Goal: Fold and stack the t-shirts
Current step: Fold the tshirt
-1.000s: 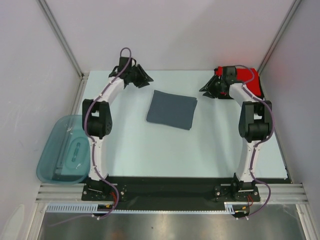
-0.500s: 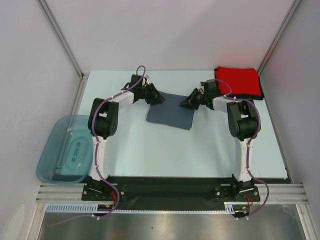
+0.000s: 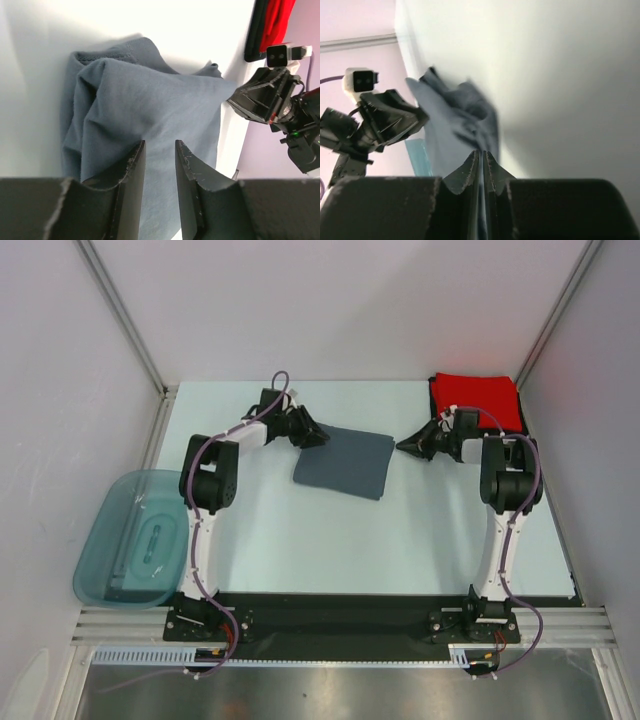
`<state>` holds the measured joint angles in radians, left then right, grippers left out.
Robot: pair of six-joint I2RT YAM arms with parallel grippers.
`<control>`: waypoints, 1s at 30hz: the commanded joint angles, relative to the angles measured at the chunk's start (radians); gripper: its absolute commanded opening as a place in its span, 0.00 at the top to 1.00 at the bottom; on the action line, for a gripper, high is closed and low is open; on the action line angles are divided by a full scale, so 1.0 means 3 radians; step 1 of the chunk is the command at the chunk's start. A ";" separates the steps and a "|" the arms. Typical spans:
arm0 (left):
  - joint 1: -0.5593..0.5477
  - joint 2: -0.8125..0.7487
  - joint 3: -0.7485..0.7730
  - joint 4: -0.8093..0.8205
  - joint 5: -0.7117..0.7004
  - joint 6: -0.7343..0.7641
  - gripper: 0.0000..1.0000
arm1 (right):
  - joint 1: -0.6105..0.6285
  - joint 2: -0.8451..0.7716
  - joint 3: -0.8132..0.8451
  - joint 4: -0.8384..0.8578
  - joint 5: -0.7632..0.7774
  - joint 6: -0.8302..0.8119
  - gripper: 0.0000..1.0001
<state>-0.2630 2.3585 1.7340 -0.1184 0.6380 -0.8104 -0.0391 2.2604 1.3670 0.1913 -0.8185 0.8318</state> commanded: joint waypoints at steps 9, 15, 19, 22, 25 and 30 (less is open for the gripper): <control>0.0043 -0.0028 0.0095 0.0272 0.0169 -0.0172 0.64 | 0.0544 -0.0617 -0.0139 0.0487 -0.0125 0.0438 0.85; 0.0105 0.0242 0.0192 0.0635 0.0154 -0.0422 0.64 | 0.0703 0.0073 0.0060 0.1248 0.0125 0.1087 0.86; 0.0125 0.0575 0.0498 0.0691 0.0195 -0.0576 0.64 | 0.0621 0.0528 0.0524 0.1280 0.0223 0.1109 0.86; 0.0145 0.0795 0.0780 0.0605 0.0200 -0.0607 0.64 | 0.0489 0.0733 0.0780 0.1147 0.0218 0.1062 0.86; 0.0181 0.0785 0.0918 0.0426 0.0128 -0.0500 0.63 | 0.0392 0.0728 0.0970 0.0618 0.0192 0.0823 0.86; 0.0212 0.0096 0.0638 -0.0009 0.0026 -0.0121 0.60 | 0.0345 0.0284 0.1298 -0.0605 0.0018 0.0066 0.85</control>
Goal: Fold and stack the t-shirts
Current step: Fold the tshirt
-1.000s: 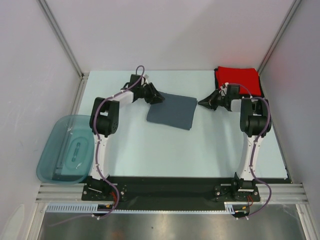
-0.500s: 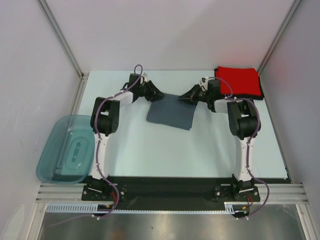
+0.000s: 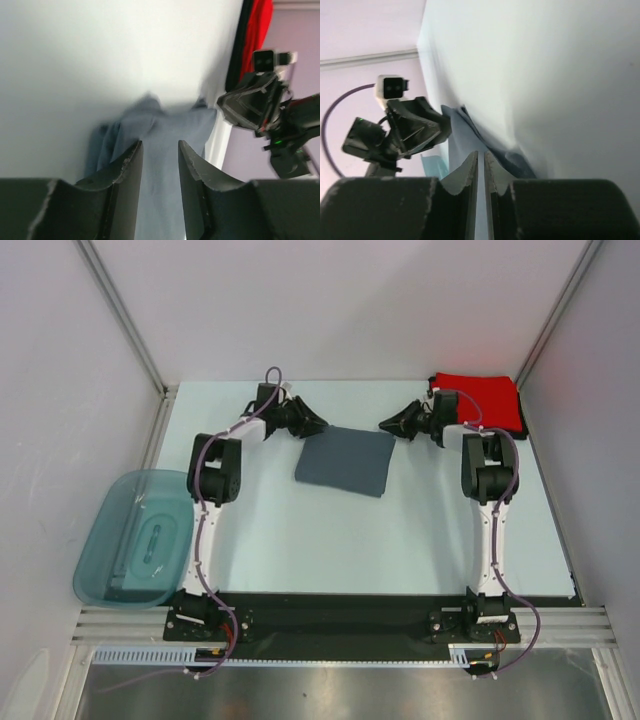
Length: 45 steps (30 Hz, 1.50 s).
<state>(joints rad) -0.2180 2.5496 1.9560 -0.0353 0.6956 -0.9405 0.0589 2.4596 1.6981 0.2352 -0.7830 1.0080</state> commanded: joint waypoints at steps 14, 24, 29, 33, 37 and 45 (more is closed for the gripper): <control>-0.0178 -0.1622 -0.1964 0.0035 0.0161 0.0558 0.62 | 0.0708 -0.1117 -0.1159 0.0077 -0.0647 -0.0247 0.82; 0.0041 -0.1217 -0.1841 -0.0690 -0.0140 0.1386 0.65 | 0.0402 -0.0958 -0.1830 -0.0123 -0.0755 -0.0823 0.85; 0.0210 -0.1682 -0.1969 -0.0935 -0.0186 0.1616 0.63 | 0.0182 -0.1494 -0.2122 -0.0783 -0.0719 -0.1324 0.85; 0.0159 -0.1907 -0.1984 -0.0819 0.0022 0.1402 0.62 | 0.0258 -0.1832 -0.1954 -0.1004 -0.0713 -0.1265 0.85; -0.0024 -0.1821 -0.1985 -0.0517 0.0232 0.1014 0.62 | 0.0498 -0.1731 -0.1739 -0.0443 -0.0724 -0.0683 0.85; -0.0061 -0.1310 -0.2097 -0.0138 0.0269 0.0879 0.63 | 0.0586 -0.0862 -0.1314 0.0223 -0.0708 -0.0210 0.84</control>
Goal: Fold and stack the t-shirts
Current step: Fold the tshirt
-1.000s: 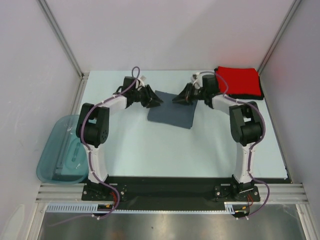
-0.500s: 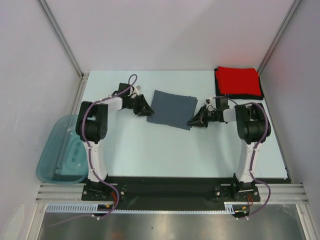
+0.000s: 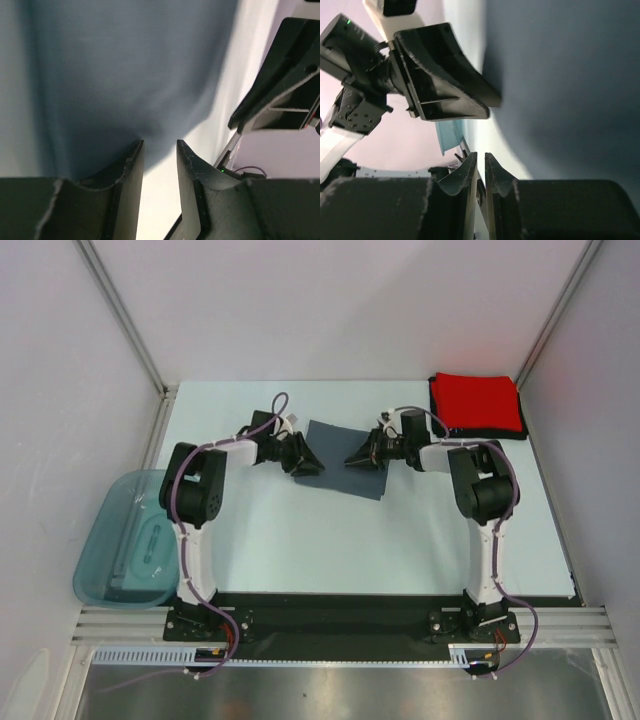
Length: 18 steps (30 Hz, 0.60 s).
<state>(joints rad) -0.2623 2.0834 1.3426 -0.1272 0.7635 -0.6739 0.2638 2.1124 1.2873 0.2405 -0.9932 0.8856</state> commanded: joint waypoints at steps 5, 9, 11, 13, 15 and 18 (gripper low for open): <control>0.0465 0.0556 0.0126 -0.0281 -0.0065 0.0390 0.63 | -0.0459 0.0516 -0.0139 0.0114 -0.0013 0.0030 0.83; 0.0532 0.0358 0.0172 -0.0618 -0.0208 0.0793 0.63 | -0.0700 0.0313 -0.0072 -0.0734 -0.0008 -0.0817 0.82; 0.0537 0.0199 0.0132 -0.0711 -0.0249 0.0840 0.63 | -0.0736 0.0123 -0.0108 -0.1219 0.0073 -0.1059 0.82; 0.0527 -0.0133 0.0004 -0.0706 -0.0295 0.0820 0.63 | -0.0782 -0.0214 -0.0169 -0.1618 0.0186 -0.1351 0.79; 0.0527 -0.0353 -0.0128 -0.0670 -0.0300 0.0703 0.61 | -0.0808 -0.0581 -0.0379 -0.1701 0.0324 -0.1387 0.71; 0.0511 -0.0706 -0.0454 -0.0365 -0.0219 0.0270 0.59 | -0.0854 -0.0965 -0.0720 -0.1707 0.0478 -0.1270 0.67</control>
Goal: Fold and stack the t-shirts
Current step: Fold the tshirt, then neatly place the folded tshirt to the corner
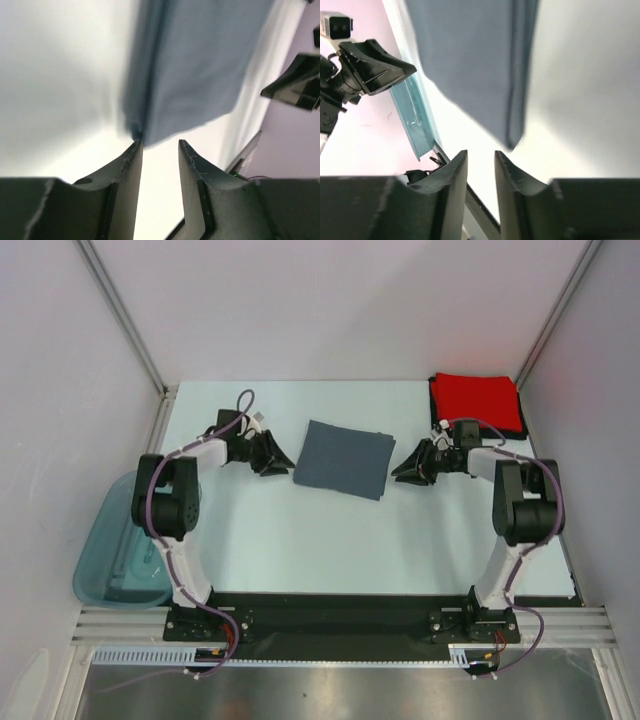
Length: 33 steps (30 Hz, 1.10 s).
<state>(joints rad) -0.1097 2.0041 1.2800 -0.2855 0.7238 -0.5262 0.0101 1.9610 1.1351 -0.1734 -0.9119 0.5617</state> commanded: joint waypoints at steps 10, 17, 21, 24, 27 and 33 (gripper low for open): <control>-0.0579 -0.1316 -0.1781 0.2090 -0.0959 -0.2309 0.51 | 0.0063 -0.1382 -0.0542 -0.0817 0.1089 0.0127 0.50; -0.1652 -0.0970 -0.1992 0.2792 -0.1813 -0.3266 0.42 | 0.0094 -0.1867 -0.0644 -0.1176 0.1577 -0.0031 0.44; -0.2001 -0.0877 -0.1823 0.2604 -0.2407 -0.3313 0.41 | 0.0089 -0.2113 -0.0767 -0.1206 0.1527 -0.0138 0.42; -0.2150 -0.0642 -0.1537 0.2384 -0.2617 -0.3385 0.40 | 0.0084 -0.2317 -0.0869 -0.1263 0.1531 -0.0236 0.42; -0.2221 -0.0335 -0.1271 0.2318 -0.2724 -0.3451 0.41 | 0.0074 -0.2435 -0.1006 -0.1248 0.1537 -0.0262 0.42; -0.2293 -0.0008 -0.0857 0.1828 -0.2939 -0.3798 0.45 | 0.0069 -0.2604 -0.1114 -0.1227 0.1480 -0.0241 0.42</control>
<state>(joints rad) -0.7853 1.9732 0.9646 0.3836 -0.0723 -1.5940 0.0330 1.2186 0.8070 -0.5438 -0.4679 0.5114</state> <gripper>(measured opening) 0.557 0.578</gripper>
